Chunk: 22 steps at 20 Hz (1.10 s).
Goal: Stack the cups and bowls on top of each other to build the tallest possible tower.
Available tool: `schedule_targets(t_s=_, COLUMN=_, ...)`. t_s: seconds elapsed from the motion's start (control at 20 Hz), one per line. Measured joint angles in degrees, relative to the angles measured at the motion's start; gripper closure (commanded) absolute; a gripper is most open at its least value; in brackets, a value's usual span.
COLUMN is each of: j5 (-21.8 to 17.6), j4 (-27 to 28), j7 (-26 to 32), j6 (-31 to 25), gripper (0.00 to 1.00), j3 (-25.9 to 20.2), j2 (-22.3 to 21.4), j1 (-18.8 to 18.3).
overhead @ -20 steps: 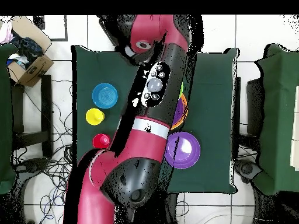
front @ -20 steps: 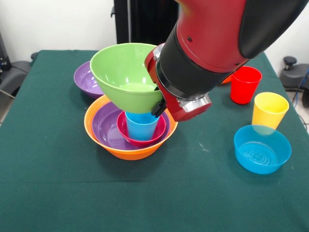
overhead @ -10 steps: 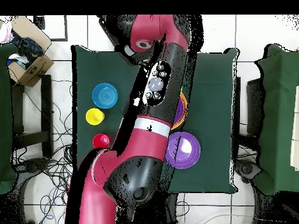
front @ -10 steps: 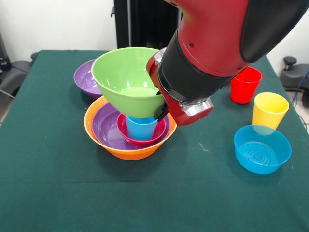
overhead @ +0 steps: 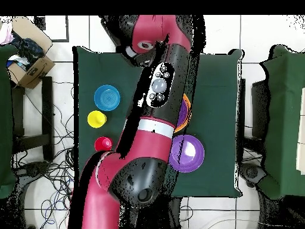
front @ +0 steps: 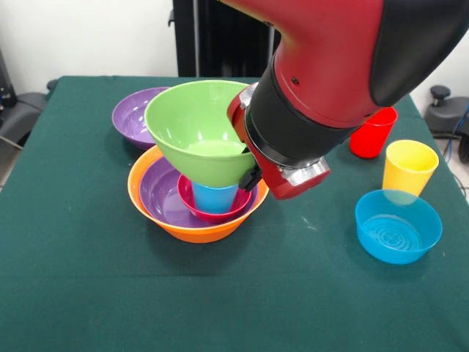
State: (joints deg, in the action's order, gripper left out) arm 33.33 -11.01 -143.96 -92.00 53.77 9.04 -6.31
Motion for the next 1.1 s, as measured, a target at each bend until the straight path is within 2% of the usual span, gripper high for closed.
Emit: schedule_targets(t_s=1.1, j5=0.15, j4=0.72, j7=0.0, j6=0.0, gripper=1.0, j3=0.53, j2=0.06, j1=-0.21)
